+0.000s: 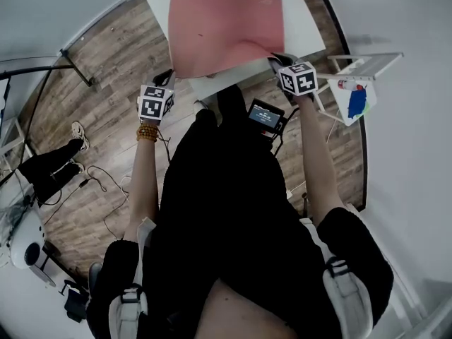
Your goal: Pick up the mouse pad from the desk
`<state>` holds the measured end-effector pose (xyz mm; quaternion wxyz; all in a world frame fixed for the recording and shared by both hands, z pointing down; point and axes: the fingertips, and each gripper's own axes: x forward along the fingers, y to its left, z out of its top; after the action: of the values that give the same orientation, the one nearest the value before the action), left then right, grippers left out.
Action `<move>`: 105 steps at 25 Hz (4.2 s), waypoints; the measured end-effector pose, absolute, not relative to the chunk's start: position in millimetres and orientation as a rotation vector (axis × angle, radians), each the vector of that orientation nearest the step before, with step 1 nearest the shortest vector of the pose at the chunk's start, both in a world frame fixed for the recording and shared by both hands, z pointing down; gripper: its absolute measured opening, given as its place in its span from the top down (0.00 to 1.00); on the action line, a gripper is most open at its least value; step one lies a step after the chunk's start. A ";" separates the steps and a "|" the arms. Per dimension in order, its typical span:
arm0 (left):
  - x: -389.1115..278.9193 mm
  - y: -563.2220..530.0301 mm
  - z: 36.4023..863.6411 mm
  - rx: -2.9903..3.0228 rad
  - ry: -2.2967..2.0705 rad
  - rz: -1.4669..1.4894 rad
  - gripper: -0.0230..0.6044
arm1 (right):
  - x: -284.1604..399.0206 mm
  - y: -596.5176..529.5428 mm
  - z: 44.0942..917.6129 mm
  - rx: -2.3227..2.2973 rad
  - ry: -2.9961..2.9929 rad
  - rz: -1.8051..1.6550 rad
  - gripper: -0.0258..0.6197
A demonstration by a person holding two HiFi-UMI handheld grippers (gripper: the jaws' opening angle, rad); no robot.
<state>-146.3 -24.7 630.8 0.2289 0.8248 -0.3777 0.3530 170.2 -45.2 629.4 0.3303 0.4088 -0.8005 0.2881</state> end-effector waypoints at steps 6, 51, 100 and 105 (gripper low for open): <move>-139.2 -23.6 598.2 2.325 -1.051 0.870 0.94 | 166.4 -46.0 601.0 1.095 -2.145 0.704 0.89; -136.4 -78.8 394.5 2.690 -1.418 0.511 0.95 | 119.6 -97.7 406.4 1.291 -2.482 0.419 0.90; -20.5 -68.2 295.8 3.043 -1.018 0.042 0.72 | 53.8 -124.6 240.4 1.456 -2.406 -0.269 0.90; -13.1 -47.7 298.1 2.929 -0.979 -0.075 0.62 | 46.0 -128.4 234.8 1.456 -2.399 -0.279 0.90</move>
<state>-13.1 -47.7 298.1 0.0261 0.9479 -0.3167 -0.0242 46.0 -128.4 234.8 0.1601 0.5096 -0.8397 -0.0976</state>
